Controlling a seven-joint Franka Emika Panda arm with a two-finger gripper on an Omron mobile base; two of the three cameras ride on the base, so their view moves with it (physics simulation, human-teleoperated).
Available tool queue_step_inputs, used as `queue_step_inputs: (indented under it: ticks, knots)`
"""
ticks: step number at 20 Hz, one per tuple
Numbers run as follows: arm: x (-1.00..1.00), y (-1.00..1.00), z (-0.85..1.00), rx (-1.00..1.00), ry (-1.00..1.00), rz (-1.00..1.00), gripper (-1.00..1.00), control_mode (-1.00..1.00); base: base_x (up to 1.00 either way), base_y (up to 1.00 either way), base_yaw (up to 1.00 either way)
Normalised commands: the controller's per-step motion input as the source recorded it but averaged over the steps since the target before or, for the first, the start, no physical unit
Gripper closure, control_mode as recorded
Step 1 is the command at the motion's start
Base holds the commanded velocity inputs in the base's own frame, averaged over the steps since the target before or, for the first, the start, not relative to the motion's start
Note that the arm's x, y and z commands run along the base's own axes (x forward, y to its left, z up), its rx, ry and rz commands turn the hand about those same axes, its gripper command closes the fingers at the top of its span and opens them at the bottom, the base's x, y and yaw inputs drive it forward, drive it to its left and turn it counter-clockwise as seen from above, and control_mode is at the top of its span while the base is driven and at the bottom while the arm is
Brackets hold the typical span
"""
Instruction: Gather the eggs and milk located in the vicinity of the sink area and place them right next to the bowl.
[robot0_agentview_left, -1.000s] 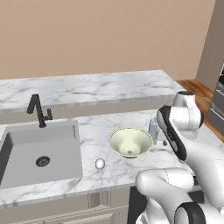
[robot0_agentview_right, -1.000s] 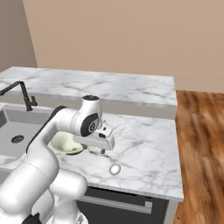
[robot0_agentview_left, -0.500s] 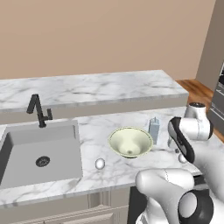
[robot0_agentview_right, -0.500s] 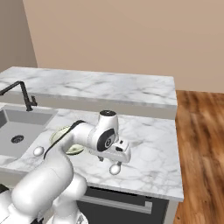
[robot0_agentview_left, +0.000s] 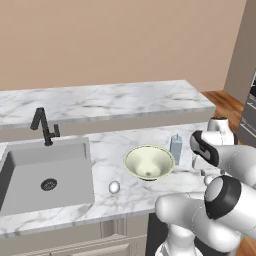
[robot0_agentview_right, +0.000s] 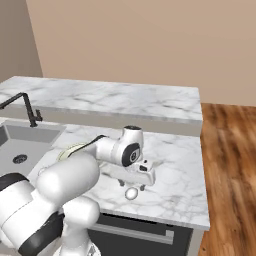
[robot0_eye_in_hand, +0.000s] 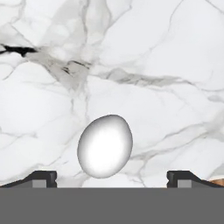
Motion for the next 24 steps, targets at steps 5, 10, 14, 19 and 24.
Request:
queue_step_inputs:
  ticks: [5,10,14,19,24]
  knots:
    - [-0.03,0.00,-0.18,0.02,0.01,0.00,-1.00,-1.00,0.00,0.00,0.00]
    - [-0.11,0.00,-0.19,0.05,0.00,0.00,-1.00,-1.00,0.00,0.00,0.00]
    - [-0.20,0.00,-0.06,0.04,0.00,0.00,-1.00,-1.00,0.00,0.00,0.00]
    - [-0.15,0.00,-0.23,0.01,0.00,0.00,-1.00,-1.00,0.00,0.00,0.00]
    - [0.02,0.00,-0.15,0.00,-0.03,0.00,-1.00,-1.00,0.00,0.00,0.00]
